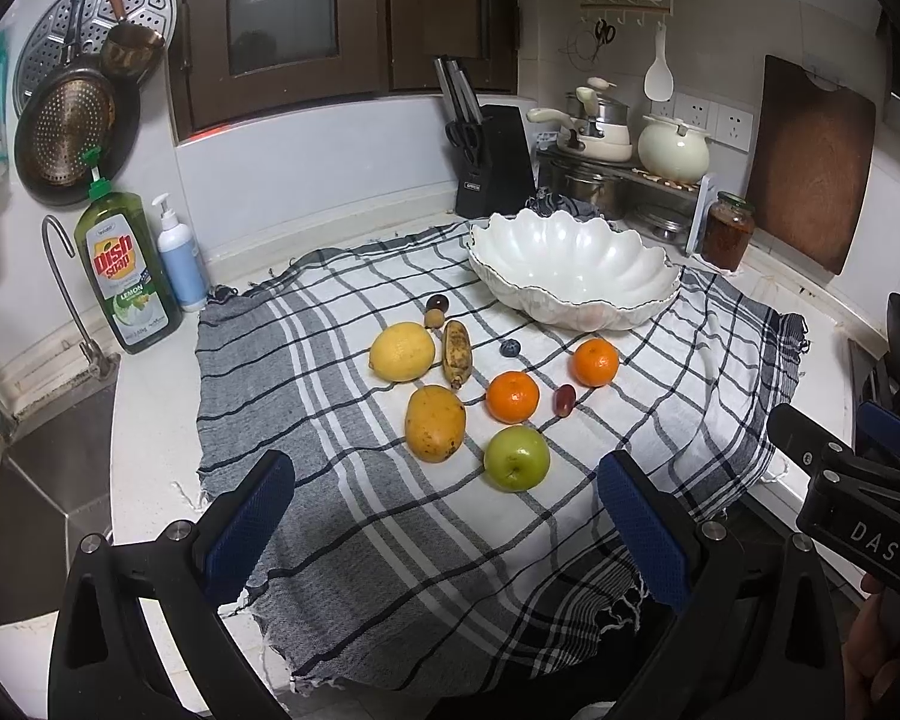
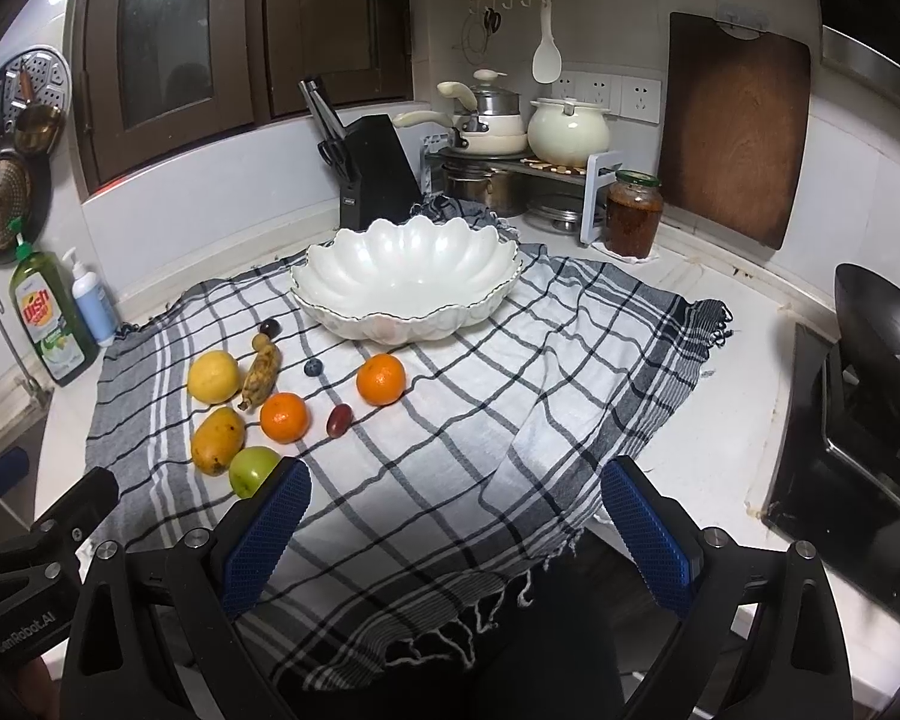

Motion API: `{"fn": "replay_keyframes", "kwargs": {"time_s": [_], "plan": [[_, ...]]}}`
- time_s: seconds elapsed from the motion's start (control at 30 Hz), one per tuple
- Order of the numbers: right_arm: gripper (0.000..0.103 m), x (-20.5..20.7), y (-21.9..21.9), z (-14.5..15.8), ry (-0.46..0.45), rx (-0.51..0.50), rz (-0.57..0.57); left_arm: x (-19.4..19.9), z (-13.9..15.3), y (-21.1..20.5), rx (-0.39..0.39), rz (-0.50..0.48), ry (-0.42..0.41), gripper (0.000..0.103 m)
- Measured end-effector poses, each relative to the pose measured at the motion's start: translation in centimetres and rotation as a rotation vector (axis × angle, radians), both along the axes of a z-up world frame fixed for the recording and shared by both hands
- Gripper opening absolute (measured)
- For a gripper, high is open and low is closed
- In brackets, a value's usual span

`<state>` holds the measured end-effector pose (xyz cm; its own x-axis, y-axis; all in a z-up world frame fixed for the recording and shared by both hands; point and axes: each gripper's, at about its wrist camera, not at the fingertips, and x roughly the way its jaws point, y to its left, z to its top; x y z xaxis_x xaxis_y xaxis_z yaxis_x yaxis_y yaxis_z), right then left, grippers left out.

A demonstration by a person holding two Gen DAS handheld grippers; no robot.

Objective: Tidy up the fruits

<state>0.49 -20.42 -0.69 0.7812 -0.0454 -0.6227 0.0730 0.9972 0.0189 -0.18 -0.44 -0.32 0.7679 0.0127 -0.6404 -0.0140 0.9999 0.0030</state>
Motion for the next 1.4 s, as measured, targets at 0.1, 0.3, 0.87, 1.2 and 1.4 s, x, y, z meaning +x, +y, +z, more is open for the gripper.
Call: {"fn": "replay_keyframes", "kwargs": {"time_s": [0.1,0.3,0.87,1.2,1.4], "plan": [[0.099,0.0,0.0,0.0,-0.001,0.001,0.0,0.0,0.0,0.0,-0.001,-0.001,0.001,0.103],[0.098,0.0,0.0,0.0,-0.001,0.0,-0.001,0.0,0.0,0.1,-0.001,-0.002,0.003,0.103],[0.098,0.2,0.0,-0.1,0.001,0.001,-0.001,0.1,-0.1,0.0,0.001,-0.005,0.004,0.103],[0.098,0.5,-0.1,-1.1,0.02,0.007,-0.001,1.8,-1.5,-1.0,0.002,-0.026,0.024,0.103],[0.098,2.2,-0.9,-2.9,0.048,0.014,-0.013,3.3,-3.3,-2.0,-0.001,-0.046,0.059,0.103]]}}
